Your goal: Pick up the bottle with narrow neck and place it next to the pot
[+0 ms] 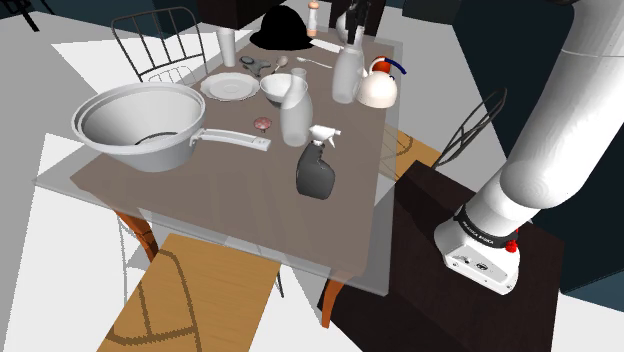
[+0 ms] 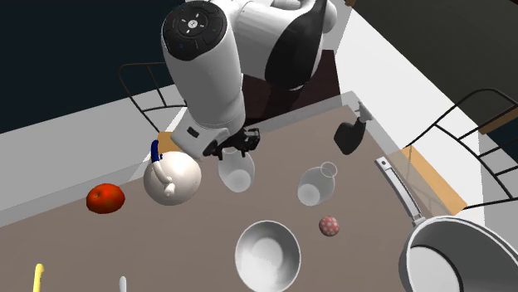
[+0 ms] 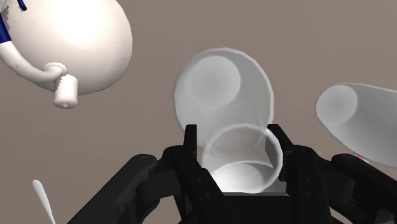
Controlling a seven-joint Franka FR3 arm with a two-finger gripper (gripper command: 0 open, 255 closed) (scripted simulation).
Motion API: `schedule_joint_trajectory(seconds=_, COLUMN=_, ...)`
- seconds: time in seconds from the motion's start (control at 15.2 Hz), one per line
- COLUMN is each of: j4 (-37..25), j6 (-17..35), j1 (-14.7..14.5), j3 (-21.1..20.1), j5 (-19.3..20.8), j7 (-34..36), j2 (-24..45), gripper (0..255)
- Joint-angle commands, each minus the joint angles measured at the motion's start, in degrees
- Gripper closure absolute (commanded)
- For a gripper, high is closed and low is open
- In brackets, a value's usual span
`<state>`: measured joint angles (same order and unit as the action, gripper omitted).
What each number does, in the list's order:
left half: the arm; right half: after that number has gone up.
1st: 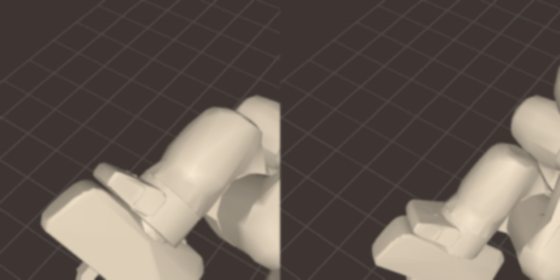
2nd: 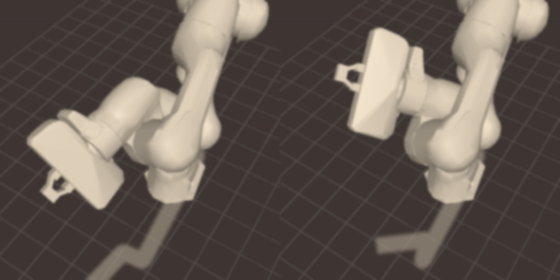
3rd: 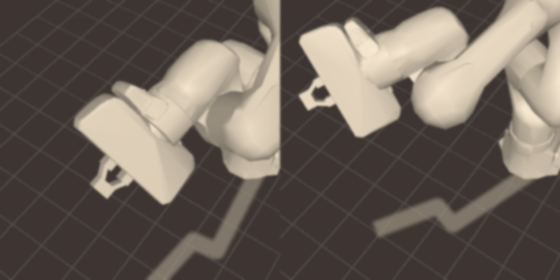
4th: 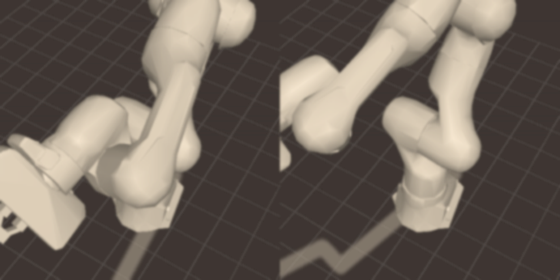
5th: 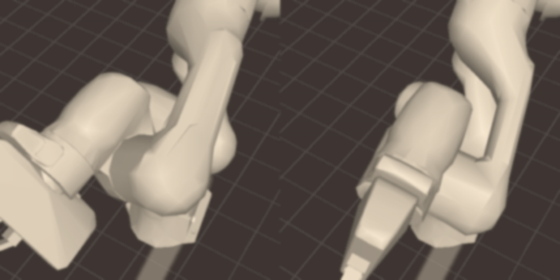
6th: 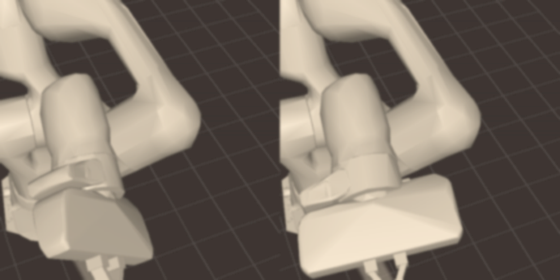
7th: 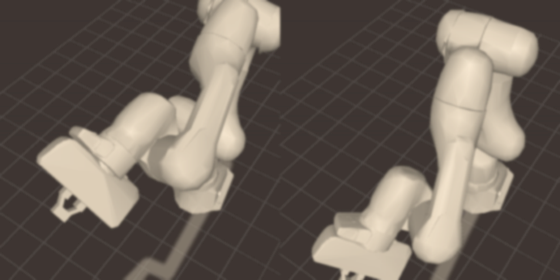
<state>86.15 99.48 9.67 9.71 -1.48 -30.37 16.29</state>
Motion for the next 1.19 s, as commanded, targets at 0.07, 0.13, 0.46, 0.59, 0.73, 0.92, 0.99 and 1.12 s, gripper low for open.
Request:
schedule_joint_trajectory(seconds=0.07, j4=-2.22, j6=-2.34, j1=0.05, j3=0.03, j5=0.02, j7=-0.03, j2=-0.13, gripper=255)
schedule_joint_trajectory(seconds=0.13, j4=-3.07, j6=-3.13, j1=0.07, j3=0.04, j5=0.02, j7=-0.04, j2=-0.08, gripper=255)
schedule_joint_trajectory(seconds=0.46, j4=-7.65, j6=-7.22, j1=0.23, j3=0.09, j5=-0.06, j7=-0.11, j2=0.43, gripper=255)
schedule_joint_trajectory(seconds=0.59, j4=-9.68, j6=-8.92, j1=0.31, j3=0.10, j5=-0.12, j7=-0.15, j2=0.76, gripper=255)
schedule_joint_trajectory(seconds=0.73, j4=-11.85, j6=-10.66, j1=0.41, j3=0.12, j5=-0.19, j7=-0.20, j2=1.18, gripper=255)
schedule_joint_trajectory(seconds=0.92, j4=-15.37, j6=-13.39, j1=0.58, j3=0.15, j5=-0.32, j7=-0.28, j2=1.98, gripper=255)
schedule_joint_trajectory(seconds=0.99, j4=-16.63, j6=-14.33, j1=0.65, j3=0.16, j5=-0.38, j7=-0.31, j2=2.30, gripper=255)
schedule_joint_trajectory(seconds=1.12, j4=-19.31, j6=-16.28, j1=0.81, j3=0.18, j5=-0.50, j7=-0.37, j2=3.04, gripper=255)
